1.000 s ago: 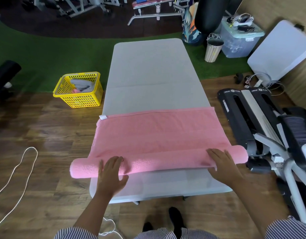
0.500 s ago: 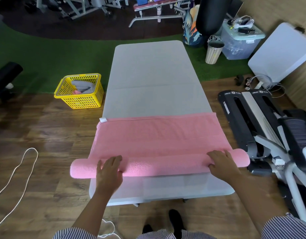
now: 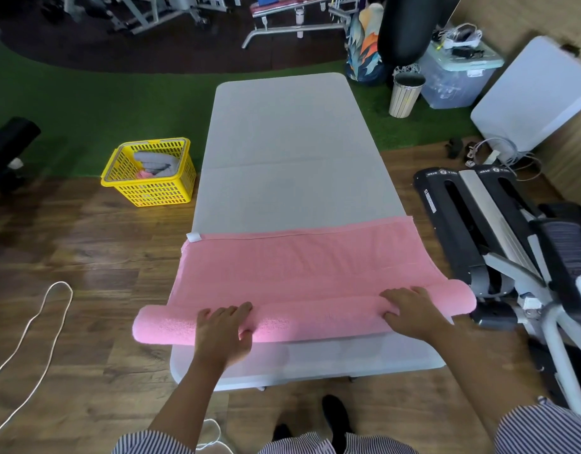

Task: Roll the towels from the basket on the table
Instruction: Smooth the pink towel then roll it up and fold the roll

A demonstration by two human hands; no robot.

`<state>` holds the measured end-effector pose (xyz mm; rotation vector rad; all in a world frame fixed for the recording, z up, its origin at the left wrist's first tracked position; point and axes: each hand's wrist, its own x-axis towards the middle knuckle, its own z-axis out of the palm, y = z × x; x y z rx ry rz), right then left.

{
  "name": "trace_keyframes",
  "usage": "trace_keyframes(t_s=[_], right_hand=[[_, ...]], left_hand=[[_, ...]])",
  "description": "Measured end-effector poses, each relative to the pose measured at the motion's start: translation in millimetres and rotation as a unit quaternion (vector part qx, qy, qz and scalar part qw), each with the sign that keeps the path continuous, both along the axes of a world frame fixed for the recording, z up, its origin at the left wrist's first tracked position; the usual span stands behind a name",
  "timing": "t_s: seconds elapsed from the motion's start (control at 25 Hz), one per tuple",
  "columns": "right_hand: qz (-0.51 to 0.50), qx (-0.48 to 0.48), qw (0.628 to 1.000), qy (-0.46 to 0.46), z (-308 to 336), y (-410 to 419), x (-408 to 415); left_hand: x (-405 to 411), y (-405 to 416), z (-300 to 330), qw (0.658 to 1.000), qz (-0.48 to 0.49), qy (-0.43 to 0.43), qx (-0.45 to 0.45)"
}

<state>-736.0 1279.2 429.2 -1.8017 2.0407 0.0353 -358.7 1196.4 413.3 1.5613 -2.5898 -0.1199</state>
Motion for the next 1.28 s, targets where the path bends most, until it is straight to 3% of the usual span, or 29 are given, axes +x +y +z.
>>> trace_keyframes(t_s=[0.2,0.48,0.64,0.8,0.96,1.28], right_hand=[[-0.039,-0.133,0.990,-0.014,-15,2,-3],[0.015,-0.144,0.989,0.004,-33,24,-16],[-0.020,-0.077,0.997,-0.025,-16,10,-13],[-0.011,-0.001,1.000,-0.026,-5,4,-24],[-0.070,-0.076,0.994,-0.022,-5,4,-30],[-0.053,-0.044,0.998,0.005,-8,25,-31]], left_hand=[[7,0,-6,0.999,0.029,0.021,-0.036],[16,13,-8,1.000,-0.006,0.010,-0.020],[18,7,-1,1.000,0.002,-0.015,0.019],[26,-2,0,1.000,-0.011,0.012,-0.001],[29,3,-6,0.999,0.028,0.036,-0.023],[29,11,-11,1.000,0.021,0.016,-0.002]])
